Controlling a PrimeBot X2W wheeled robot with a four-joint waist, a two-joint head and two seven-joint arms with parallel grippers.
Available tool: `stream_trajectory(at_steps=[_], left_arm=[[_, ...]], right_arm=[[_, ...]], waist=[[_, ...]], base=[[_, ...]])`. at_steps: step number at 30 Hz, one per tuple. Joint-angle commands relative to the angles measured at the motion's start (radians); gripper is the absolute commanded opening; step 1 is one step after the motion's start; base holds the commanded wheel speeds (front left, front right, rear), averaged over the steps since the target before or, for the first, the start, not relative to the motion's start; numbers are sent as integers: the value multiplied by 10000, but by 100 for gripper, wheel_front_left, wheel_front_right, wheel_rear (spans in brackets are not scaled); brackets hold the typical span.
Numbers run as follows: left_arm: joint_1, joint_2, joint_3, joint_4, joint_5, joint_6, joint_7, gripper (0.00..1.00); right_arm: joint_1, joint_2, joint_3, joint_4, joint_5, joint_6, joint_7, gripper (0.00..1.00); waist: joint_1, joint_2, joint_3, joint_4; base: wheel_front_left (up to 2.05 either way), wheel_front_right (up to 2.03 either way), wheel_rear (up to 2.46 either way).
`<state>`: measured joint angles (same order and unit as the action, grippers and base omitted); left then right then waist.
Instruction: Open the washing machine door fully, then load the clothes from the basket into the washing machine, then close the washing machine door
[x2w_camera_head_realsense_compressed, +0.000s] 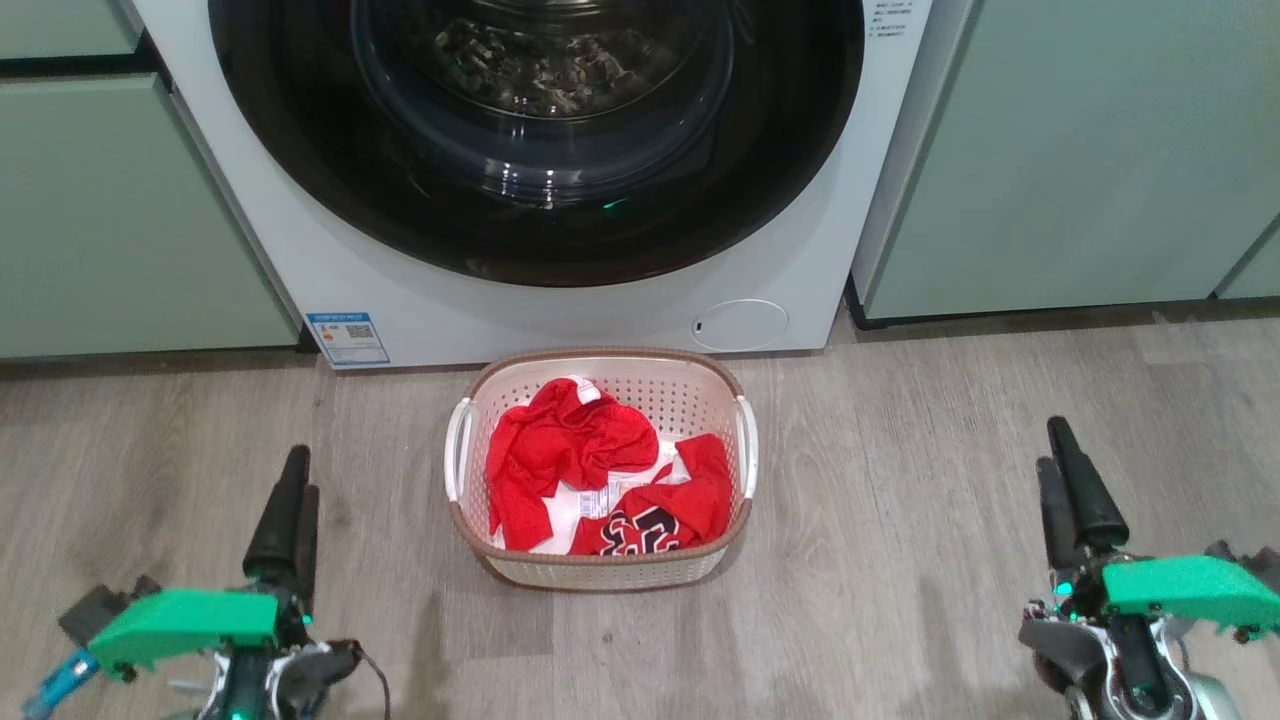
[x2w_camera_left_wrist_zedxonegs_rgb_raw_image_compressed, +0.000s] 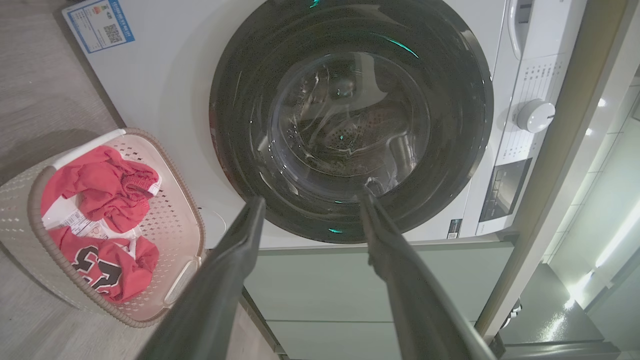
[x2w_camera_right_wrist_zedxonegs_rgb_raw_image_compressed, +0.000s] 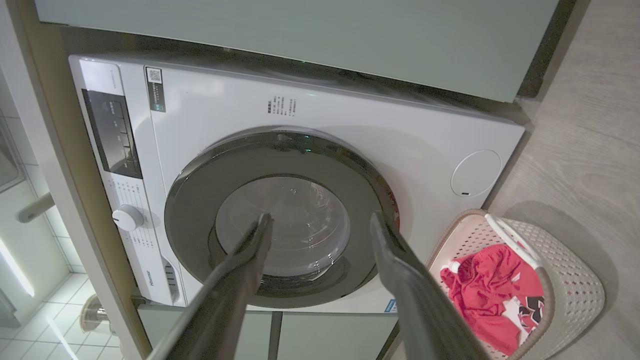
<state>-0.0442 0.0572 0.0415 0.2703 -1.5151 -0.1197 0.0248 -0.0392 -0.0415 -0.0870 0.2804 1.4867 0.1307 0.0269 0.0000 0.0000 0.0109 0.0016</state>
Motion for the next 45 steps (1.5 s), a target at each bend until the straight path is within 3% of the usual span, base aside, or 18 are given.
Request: stream_trajectory(at_steps=[1, 14, 27, 45], left_arm=[[-523, 185, 94, -398, 45, -27, -63, 100], [-935, 254, 256, -1213, 2958, -38, -446, 100], [-1037, 500, 74, -1735, 6127, 125, -827, 100], [-1098, 841, -367, -1587, 8751, 765, -1353, 100]], right_arm=[[-597, -194, 61, -374, -41, 2, -66, 100], [-947, -571, 470, -1150, -3542, 1, -449, 100], [-1065, -530, 636, -1414, -6341, 1, -711, 100], [-1232, -419, 933, -1204, -9153, 1, -1180, 100]], waist=[[0, 0, 0, 0], [0, 0, 24, 73], [0, 0, 58, 107], [0, 0, 358, 83]], base=[[0, 0, 0], [0, 0, 0], [0, 0, 0], [0, 0, 0]])
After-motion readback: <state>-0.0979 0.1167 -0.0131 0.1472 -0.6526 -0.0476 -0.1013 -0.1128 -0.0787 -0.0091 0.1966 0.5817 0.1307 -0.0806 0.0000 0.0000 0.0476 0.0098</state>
